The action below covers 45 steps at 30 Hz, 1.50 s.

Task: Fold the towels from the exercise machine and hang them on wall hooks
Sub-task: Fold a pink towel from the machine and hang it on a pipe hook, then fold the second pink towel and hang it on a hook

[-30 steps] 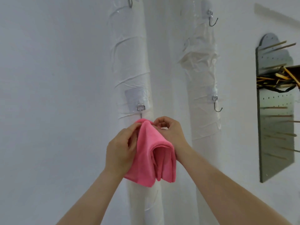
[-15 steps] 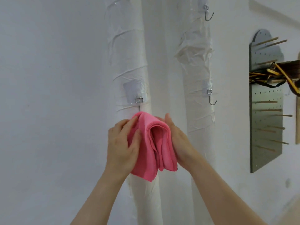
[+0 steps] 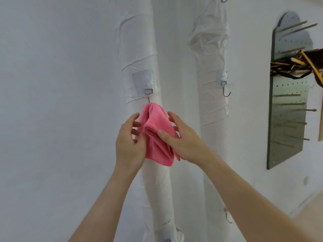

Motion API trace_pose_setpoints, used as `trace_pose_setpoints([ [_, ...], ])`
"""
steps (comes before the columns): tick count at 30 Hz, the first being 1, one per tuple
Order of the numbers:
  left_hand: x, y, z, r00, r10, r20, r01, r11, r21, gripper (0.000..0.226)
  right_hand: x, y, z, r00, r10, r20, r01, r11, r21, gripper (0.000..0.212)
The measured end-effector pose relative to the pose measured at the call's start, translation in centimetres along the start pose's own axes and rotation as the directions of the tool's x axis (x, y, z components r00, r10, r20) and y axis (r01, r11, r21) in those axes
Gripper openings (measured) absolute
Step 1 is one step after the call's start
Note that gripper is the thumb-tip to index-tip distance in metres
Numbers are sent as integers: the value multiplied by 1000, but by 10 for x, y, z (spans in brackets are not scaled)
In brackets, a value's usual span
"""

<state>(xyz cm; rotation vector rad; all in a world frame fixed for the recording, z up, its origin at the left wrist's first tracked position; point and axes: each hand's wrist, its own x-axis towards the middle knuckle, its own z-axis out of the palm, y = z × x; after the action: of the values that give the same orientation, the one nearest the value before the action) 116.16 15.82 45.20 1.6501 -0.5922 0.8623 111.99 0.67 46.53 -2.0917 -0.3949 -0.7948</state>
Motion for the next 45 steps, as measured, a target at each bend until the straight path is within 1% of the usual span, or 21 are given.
trace_pose_setpoints([
  [2, -2, 18, -7, 978, 197, -68, -194, 980, 55, 37, -7, -6, -12, 998, -56, -43, 54, 998, -43, 48],
  [3, 0, 27, -9, 955, 289, -71, -281, 954, 104, 34, -9, -9, -18, 996, -72, -58, 69, 996, -54, 44],
  [4, 5, 35, -11, 935, 350, -56, -338, 929, 152, 30, -12, -12, -24, 995, -75, -58, 72, 996, -60, 41],
  [5, 10, 41, -11, 928, 371, -23, -360, 912, 197, 28, -13, -13, -28, 996, -70, -52, 67, 995, -69, 40],
  [8, 30, 46, 1, 942, 299, 153, -335, 866, 370, 29, -21, -9, -36, 999, -29, -31, 25, 993, -112, 44],
  [10, 37, 40, 14, 942, 218, 254, -323, 795, 513, 30, -31, -6, -41, 1000, -7, -20, 5, 991, -136, 47],
  [13, 46, 40, 28, 937, 147, 316, -330, 669, 667, 31, -53, 1, -51, 1000, 4, 18, -1, 988, -153, 48],
  [17, 49, 62, 36, 944, -37, 327, -257, 541, 801, 36, -90, 12, -73, 994, 62, 90, -45, 983, -177, 50],
  [18, 43, 68, 39, 948, -29, 317, -252, 539, 804, 37, -99, 15, -81, 990, 85, 116, -61, 979, -193, 51],
  [19, 33, 73, 42, 952, 21, 306, -265, 559, 786, 38, -108, 19, -89, 984, 105, 142, -73, 974, -215, 50],
  [22, -17, 94, 55, 927, 213, 310, -363, 719, 592, 29, -132, 28, -114, 971, 143, 193, -84, 956, -282, 43],
  [23, -39, 102, 61, 918, 223, 329, -373, 768, 520, 26, -140, 30, -123, 966, 153, 208, -84, 948, -307, 38],
  [25, -89, 115, 73, 898, 162, 409, -346, 833, 431, 23, -156, 31, -140, 950, 174, 260, -68, 926, -372, 32],
  [28, -164, 122, 88, 834, 18, 552, -308, 845, 437, 23, -184, 31, -162, 903, 210, 374, -16, 887, -461, 29],
  [31, -231, 118, 97, 740, -160, 653, -229, 853, 468, 18, -216, 35, -173, 816, 271, 510, 33, 860, -510, 31],
  [34, -294, 118, 102, 633, -216, 743, -197, 884, 425, 21, -257, 47, -176, 718, 364, 594, 20, 842, -539, 32],
  [36, -332, 123, 104, 542, -281, 792, -155, 892, 424, 20, -292, 60, -176, 649, 434, 625, 9, 817, -577, 32],
  [39, -385, 127, 109, 412, -344, 844, -122, 897, 425, 25, -354, 80, -172, 548, 553, 628, 12, 746, -666, 32],
  [40, -403, 127, 110, 376, -339, 862, -121, 905, 409, 27, -378, 86, -169, 534, 584, 611, 40, 705, -708, 30],
  [43, -452, 131, 110, 290, -305, 907, -130, 927, 353, 29, -452, 87, -160, 551, 640, 536, 130, 569, -812, 17],
  [45, -484, 134, 106, 222, -296, 929, -100, 941, 323, 21, -499, 84, -158, 519, 713, 471, 38, 532, -846, 17],
])
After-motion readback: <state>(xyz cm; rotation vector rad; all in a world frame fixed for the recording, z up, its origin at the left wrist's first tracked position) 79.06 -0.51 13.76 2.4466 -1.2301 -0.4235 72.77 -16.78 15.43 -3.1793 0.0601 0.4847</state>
